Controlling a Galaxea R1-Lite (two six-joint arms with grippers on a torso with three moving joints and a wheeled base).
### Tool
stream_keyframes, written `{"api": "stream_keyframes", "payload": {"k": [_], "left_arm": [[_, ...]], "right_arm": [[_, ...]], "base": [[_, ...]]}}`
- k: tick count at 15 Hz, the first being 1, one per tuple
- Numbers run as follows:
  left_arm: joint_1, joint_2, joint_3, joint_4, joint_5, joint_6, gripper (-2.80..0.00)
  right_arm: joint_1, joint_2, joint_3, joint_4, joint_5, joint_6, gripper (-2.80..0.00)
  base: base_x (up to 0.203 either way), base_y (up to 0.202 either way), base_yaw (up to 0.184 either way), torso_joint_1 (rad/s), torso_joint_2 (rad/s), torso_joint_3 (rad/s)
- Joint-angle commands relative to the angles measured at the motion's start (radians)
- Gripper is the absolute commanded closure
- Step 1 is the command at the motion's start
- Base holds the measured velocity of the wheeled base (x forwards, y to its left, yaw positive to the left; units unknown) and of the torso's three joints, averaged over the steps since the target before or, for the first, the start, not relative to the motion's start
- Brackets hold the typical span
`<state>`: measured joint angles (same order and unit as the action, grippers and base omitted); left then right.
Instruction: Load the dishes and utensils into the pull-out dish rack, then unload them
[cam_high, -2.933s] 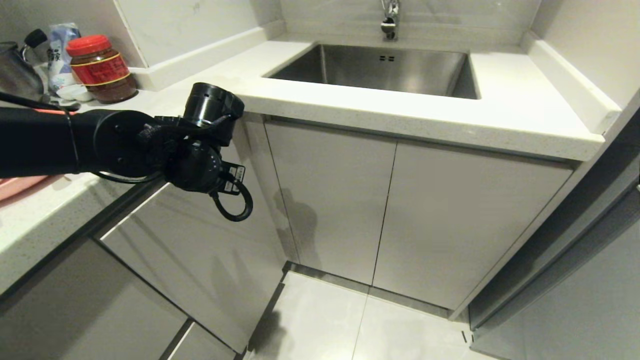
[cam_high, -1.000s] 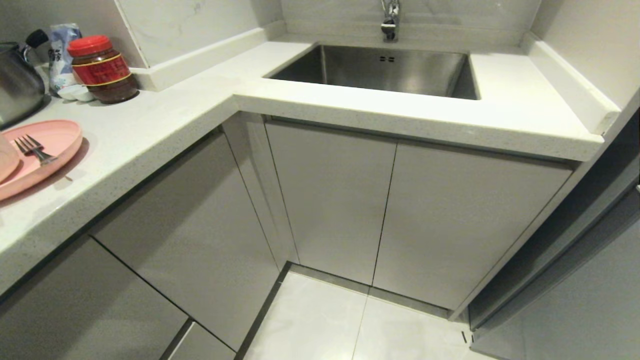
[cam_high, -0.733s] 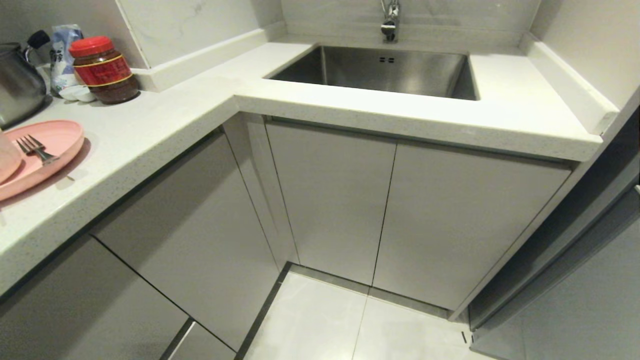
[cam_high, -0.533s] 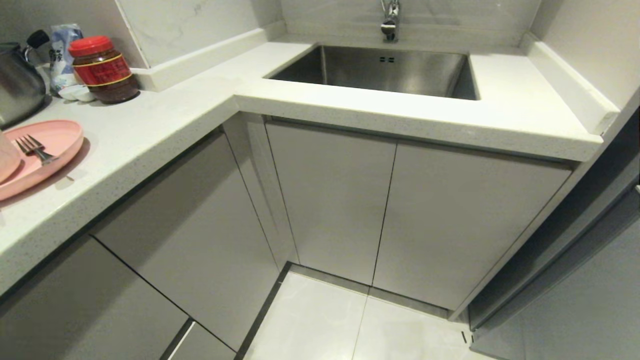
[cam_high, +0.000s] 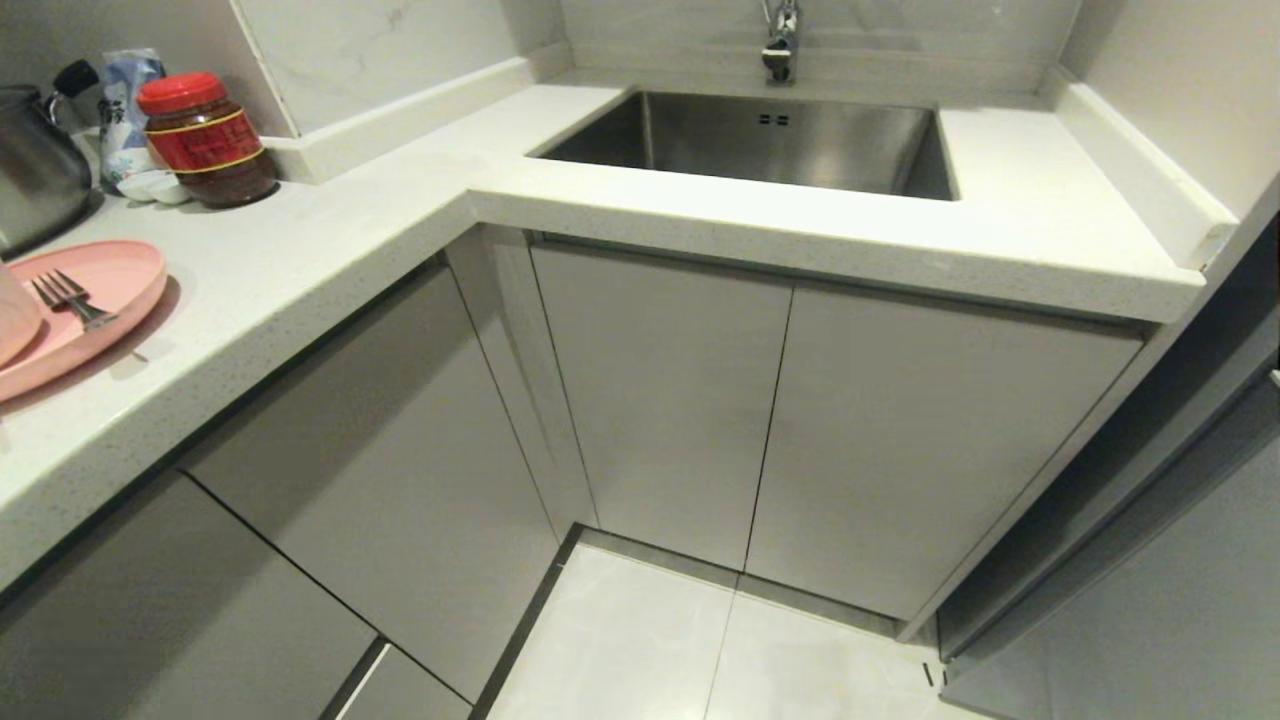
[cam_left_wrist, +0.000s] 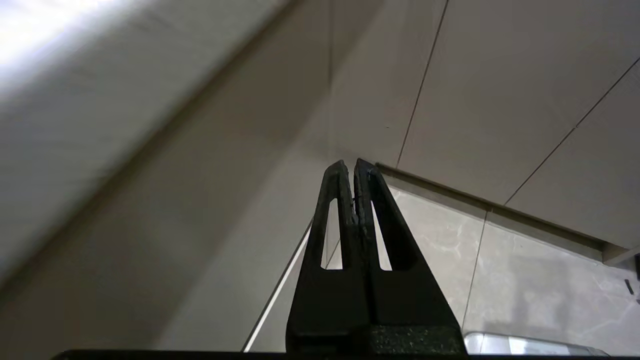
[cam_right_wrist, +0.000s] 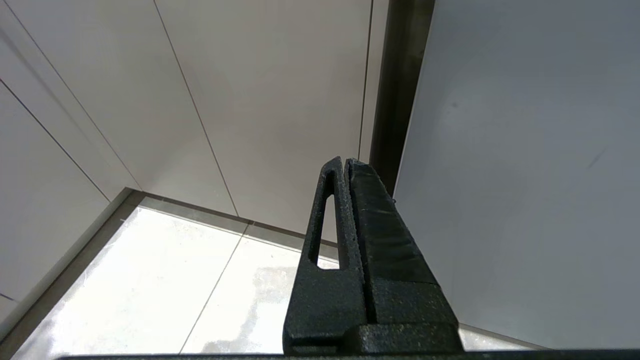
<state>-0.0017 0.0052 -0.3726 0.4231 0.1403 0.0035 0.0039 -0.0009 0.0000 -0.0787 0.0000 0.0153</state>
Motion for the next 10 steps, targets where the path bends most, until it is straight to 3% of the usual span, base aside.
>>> {"api": "stream_keyframes", "payload": {"k": [1, 2, 4, 6, 8, 10], "left_arm": [[0.001, -0.004, 0.268, -0.329, -0.024, 0.018, 0.00], [0.001, -0.004, 0.345, -0.428, -0.065, 0.030, 0.00], [0.002, -0.004, 0.384, -0.424, -0.166, 0.060, 0.00], [0.002, -0.004, 0.386, -0.442, -0.166, 0.062, 0.00], [0.002, -0.004, 0.385, -0.446, -0.157, 0.009, 0.00], [0.002, -0.004, 0.385, -0.446, -0.146, 0.003, 0.00]], "right_arm": [[0.001, 0.001, 0.026, -0.001, 0.000, 0.000, 0.00], [0.001, 0.001, 0.026, -0.001, 0.000, 0.000, 0.00], [0.001, 0.001, 0.026, -0.001, 0.000, 0.000, 0.00], [0.001, 0.001, 0.026, -0.001, 0.000, 0.000, 0.00], [0.001, 0.001, 0.026, -0.001, 0.000, 0.000, 0.00], [0.001, 0.001, 0.026, -0.001, 0.000, 0.000, 0.00]], "base": [[0.000, 0.000, 0.000, 0.000, 0.00, 0.000], [0.000, 0.000, 0.000, 0.000, 0.00, 0.000], [0.000, 0.000, 0.000, 0.000, 0.00, 0.000], [0.000, 0.000, 0.000, 0.000, 0.00, 0.000], [0.000, 0.000, 0.000, 0.000, 0.00, 0.000], [0.000, 0.000, 0.000, 0.000, 0.00, 0.000]]}}
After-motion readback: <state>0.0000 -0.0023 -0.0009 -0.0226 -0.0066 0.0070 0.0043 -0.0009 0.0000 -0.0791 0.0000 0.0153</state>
